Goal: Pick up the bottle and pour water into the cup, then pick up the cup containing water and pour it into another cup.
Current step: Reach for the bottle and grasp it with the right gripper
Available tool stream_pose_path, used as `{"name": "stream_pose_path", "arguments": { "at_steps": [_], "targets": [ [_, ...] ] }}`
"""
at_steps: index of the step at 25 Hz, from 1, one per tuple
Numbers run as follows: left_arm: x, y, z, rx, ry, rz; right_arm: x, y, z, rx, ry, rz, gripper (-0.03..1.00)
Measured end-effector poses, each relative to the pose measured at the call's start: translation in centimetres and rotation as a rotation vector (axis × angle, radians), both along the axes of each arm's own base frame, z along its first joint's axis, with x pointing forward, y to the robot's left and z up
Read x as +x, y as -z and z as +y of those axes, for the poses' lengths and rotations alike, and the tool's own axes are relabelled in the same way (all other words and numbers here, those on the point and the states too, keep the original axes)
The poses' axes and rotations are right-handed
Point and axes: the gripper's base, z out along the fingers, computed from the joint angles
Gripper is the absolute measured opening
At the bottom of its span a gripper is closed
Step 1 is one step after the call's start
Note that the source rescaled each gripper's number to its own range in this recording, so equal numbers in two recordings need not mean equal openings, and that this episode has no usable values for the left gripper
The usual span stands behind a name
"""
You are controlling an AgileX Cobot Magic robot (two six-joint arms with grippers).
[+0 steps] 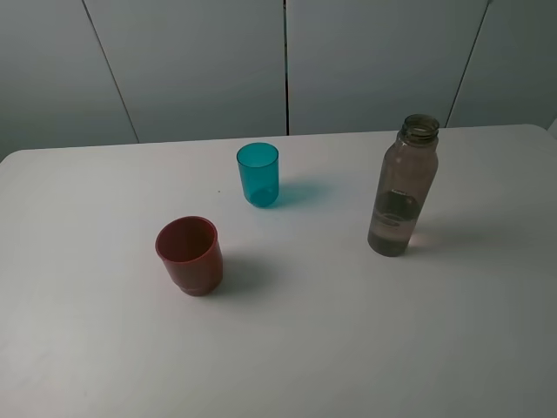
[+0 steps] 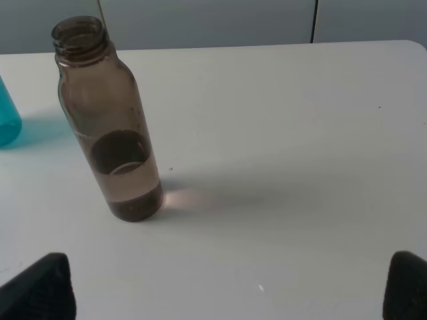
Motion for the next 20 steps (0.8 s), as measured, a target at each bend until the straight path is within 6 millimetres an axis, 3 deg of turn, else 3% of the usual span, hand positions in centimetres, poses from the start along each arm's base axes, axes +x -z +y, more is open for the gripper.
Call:
{"name": "stream_pose_path", "arguments": {
  "at_steps": [10,17,20],
  "targets": [
    [0.0,0.0,0.0,0.0,0.0,0.0,0.3,0.0,-0.1,-0.004,0.003,0.02,1.0],
    [0.0,0.0,0.0,0.0,0.0,0.0,5.0,-0.9,-0.2,-0.01,0.005,0.349,1.0],
    [0.0,0.0,0.0,0.0,0.0,0.0,7.0,-1.6,-0.3,0.007,0.032,0.353,1.0]
  ]
}}
